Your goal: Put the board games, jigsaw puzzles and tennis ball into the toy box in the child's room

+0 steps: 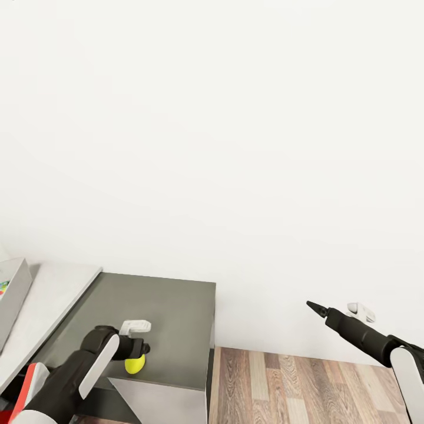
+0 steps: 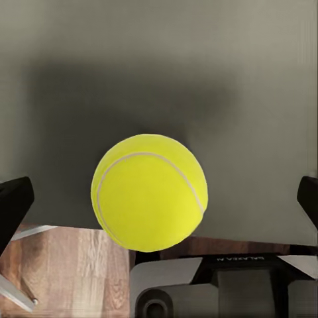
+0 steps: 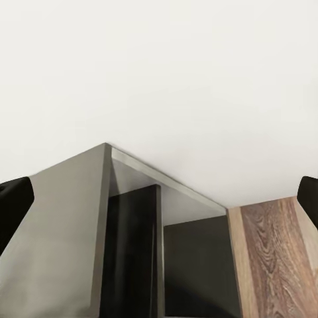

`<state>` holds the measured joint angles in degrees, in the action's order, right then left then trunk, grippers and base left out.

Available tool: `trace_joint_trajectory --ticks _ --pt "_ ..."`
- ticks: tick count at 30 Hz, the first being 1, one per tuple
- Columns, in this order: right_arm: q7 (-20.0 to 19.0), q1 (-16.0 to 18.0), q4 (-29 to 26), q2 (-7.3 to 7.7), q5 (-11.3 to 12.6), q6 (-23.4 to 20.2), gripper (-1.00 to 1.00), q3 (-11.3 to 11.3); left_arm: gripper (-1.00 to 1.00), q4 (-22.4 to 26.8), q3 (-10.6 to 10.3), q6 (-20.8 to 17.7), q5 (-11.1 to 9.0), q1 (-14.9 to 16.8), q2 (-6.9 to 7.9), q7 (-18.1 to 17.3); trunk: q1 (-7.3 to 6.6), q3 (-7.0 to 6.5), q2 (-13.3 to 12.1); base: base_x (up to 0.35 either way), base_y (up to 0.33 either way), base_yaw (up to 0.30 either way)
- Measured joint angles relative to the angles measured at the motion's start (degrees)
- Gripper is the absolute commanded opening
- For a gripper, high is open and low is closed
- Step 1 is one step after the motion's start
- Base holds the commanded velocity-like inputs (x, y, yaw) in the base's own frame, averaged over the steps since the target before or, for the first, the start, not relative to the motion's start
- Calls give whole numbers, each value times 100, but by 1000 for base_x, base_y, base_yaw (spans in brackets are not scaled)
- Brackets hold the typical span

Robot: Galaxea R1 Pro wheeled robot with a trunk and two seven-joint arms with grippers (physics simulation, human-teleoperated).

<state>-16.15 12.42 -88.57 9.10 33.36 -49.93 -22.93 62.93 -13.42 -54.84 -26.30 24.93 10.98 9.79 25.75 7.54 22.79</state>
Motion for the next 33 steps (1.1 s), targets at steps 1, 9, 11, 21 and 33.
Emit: trace_joint_trajectory --ticks 1,9,11,21,33 --pt "0 0 0 2 0 2 100 0 100 -56 -1 27 4 2 -5 0 0 0 0 0 0 0" --pt "-3 -1 0 -4 0 2 100 0 100 -214 -2 224 1 27 -14 -1 0 0 0 0 0 0" --pt "-3 0 0 -4 0 3 100 0 100 -254 -2 237 1 39 -14 0 0 0 0 0 0 0" --pt "-14 -1 0 -3 1 4 100 52 100 -653 0 628 98 107 -19 2 0 0 0 0 0 0" --pt "-15 0 0 33 -9 8 100 402 100 -1072 3 932 262 296 -127 -16 0 0 0 0 0 0"
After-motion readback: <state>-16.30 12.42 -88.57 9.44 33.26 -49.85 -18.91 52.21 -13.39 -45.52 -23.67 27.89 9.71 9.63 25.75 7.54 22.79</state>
